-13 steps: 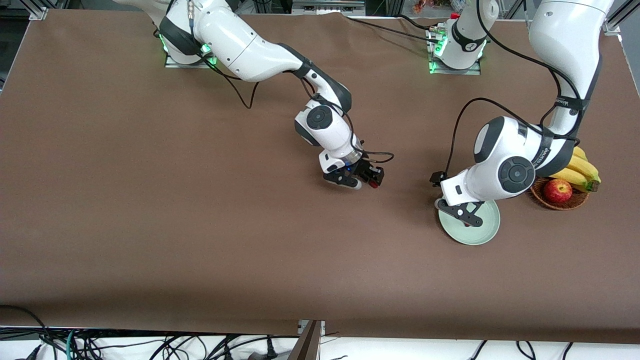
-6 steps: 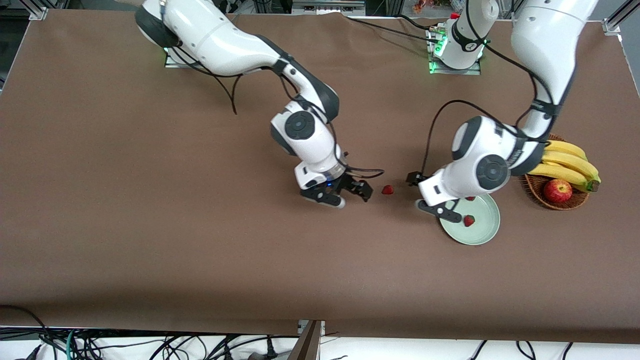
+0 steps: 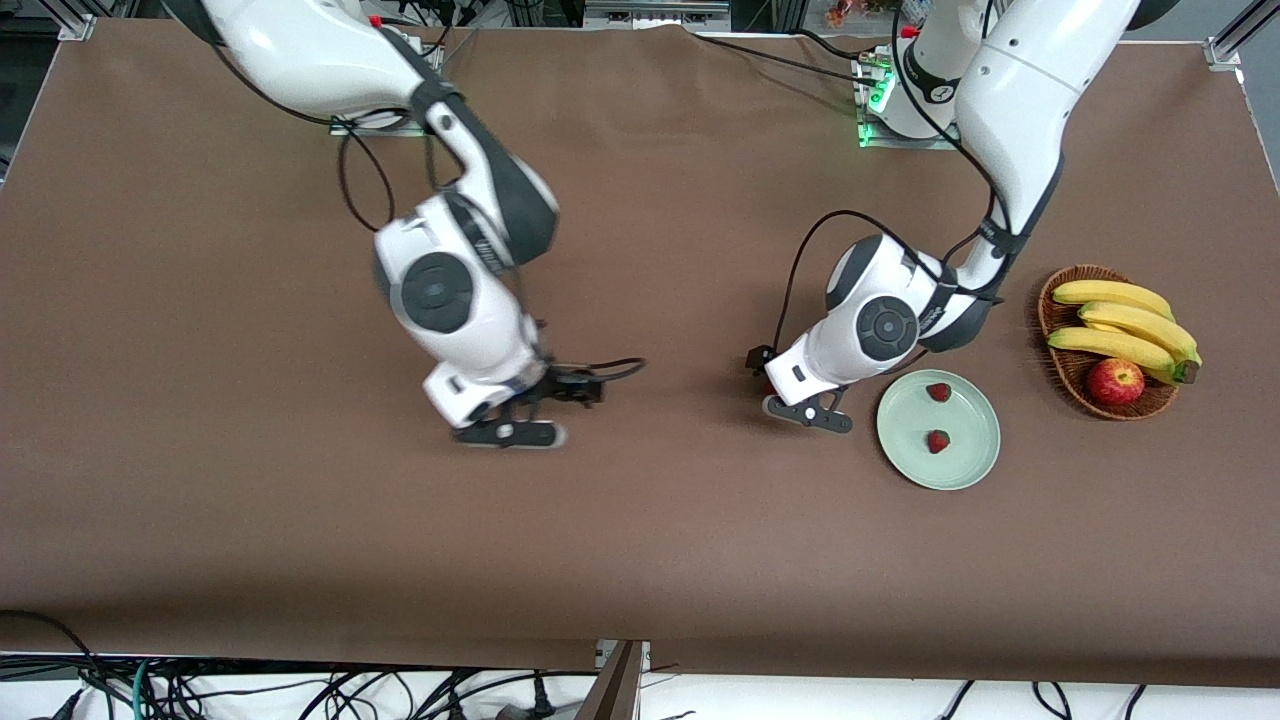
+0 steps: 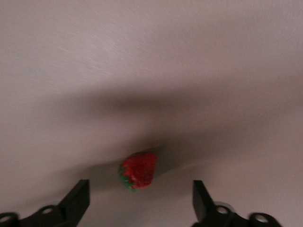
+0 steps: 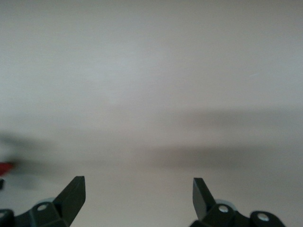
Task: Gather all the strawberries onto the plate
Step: 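Grasp the third strawberry with the left gripper while the right gripper withdraws, then lower the strawberry onto the plate with the left gripper and open it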
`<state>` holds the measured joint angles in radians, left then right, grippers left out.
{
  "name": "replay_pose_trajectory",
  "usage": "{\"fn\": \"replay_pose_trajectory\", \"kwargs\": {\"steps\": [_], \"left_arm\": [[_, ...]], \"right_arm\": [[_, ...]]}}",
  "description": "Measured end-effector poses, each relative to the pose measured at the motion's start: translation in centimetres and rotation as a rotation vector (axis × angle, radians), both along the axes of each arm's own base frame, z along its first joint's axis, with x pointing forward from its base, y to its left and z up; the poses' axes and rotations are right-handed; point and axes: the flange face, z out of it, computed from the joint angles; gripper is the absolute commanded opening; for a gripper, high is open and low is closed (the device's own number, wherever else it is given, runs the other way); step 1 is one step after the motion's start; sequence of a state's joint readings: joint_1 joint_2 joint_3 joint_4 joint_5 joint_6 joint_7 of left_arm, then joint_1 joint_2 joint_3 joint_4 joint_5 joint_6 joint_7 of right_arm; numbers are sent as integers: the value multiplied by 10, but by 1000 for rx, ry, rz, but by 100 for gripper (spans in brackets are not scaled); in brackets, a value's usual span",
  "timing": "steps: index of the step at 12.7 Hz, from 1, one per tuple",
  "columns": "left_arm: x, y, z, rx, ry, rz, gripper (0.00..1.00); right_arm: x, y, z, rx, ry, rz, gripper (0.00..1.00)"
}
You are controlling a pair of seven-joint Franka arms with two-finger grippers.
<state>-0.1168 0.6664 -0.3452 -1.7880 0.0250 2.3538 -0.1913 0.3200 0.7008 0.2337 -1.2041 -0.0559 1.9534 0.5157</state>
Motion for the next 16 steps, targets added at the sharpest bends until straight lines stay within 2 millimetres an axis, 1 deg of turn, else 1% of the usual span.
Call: {"fn": "replay_pose_trajectory", "kwargs": {"steps": [1, 2, 3, 5, 6, 7, 8, 9, 11, 12, 13, 14, 16], "left_arm": [[-4, -8, -10, -5, -1, -6, 35], [-6, -12, -15, -8, -3, -8, 13], [-7, -13, -18, -8, -3, -7, 2], [-2, -7, -17, -1, -10, -2, 0], [2, -2, -14, 7, -20, -2, 0], [8, 5, -7, 17, -21, 4, 0], [14, 16, 6, 43, -11, 2, 0], [21, 30, 24, 81, 1, -6, 0], [34, 67, 62, 175, 24, -69, 0], [41, 87, 76, 209, 28, -131, 0], [47, 108, 82, 231, 27, -197, 1], [52, 132, 80, 237, 30, -265, 1], [62, 176, 63, 201, 29, -390, 8]], "right_arm": [[6, -36, 12, -24, 15, 51, 100], [10, -71, 24, -50, 35, 102, 100], [12, -104, 35, -76, 57, 152, 100], [12, -167, 58, -115, 92, 236, 100], [9, -197, 71, -126, 104, 251, 100], [1, -221, 86, -132, 119, 245, 100], [-10, -239, 102, -138, 131, 230, 100], [-24, -252, 118, -144, 138, 216, 100], [-50, -267, 145, -158, 158, 195, 100], [-60, -274, 155, -164, 170, 183, 100], [-66, -287, 164, -168, 175, 160, 100], [-69, -307, 172, -172, 170, 124, 100], [-75, -350, 190, -175, 148, 59, 100]]}}
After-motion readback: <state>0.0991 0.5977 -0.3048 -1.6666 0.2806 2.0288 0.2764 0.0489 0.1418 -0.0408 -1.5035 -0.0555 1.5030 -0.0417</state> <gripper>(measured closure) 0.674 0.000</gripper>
